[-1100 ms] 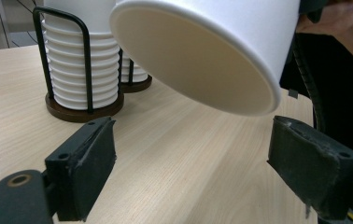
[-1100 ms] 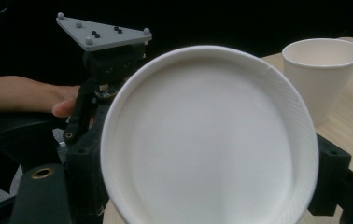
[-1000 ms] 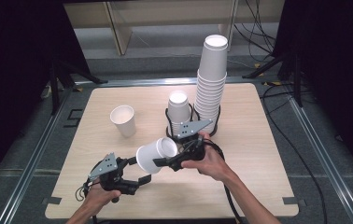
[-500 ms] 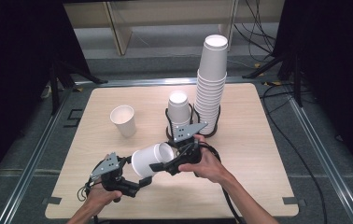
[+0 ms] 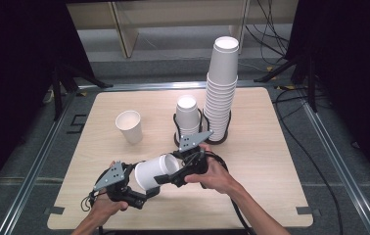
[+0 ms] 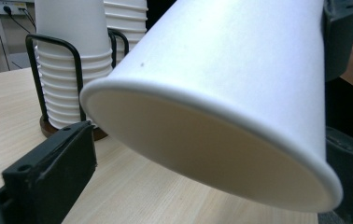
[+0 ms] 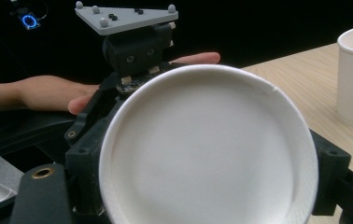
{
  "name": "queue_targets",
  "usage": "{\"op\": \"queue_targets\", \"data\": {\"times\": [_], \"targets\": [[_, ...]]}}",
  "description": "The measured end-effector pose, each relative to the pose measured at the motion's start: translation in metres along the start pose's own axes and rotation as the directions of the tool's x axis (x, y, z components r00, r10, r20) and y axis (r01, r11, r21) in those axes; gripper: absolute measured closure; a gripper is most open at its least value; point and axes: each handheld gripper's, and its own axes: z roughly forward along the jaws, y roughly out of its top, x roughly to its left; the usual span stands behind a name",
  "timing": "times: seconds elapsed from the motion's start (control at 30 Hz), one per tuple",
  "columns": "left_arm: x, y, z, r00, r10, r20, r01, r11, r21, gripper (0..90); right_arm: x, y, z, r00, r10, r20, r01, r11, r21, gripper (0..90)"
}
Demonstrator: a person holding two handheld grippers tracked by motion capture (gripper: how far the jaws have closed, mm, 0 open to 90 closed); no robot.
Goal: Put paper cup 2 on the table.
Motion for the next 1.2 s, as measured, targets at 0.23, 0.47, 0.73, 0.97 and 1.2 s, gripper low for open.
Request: {"op": "queue_targets", "data": {"times": [0.23,0.47,0.73,0.97,1.2], "targets": [[-0.0023,0.0009,-0.0013,0.9989,0.047,-0.005,-0.047,0.9989,0.0,0.0,-0.0008,-0.0033,0.0058,0.9999,0.004,-0.013,-0.004,0.9999,0.015,22.6],[-0.003,0.0044,-0.005,0.9982,0.059,0.007,-0.059,0.998,0.024,5.2,-0.0016,-0.004,0.0054,0.9994,0.024,-0.026,-0.024,0.9997,0.008,22.6],[-0.0018,0.0058,-0.0061,0.9972,0.073,0.015,-0.074,0.996,0.05,9.5,-0.003,-0.0041,0.0029,0.9986,0.044,-0.029,-0.044,0.999,0.005,22.3],[-0.0024,0.0064,-0.0066,0.995,0.099,0.015,-0.099,0.9928,0.066,11.7,0.0002,-0.0019,0.0028,0.9998,0.019,0.006,-0.019,0.9991,0.037,18.6],[-0.0014,0.0073,-0.0094,0.9928,0.118,0.022,-0.119,0.9894,0.082,12.9,0.004,0.0045,-0.0021,0.998,-0.033,0.054,0.029,0.9964,0.08,15.4]]}}
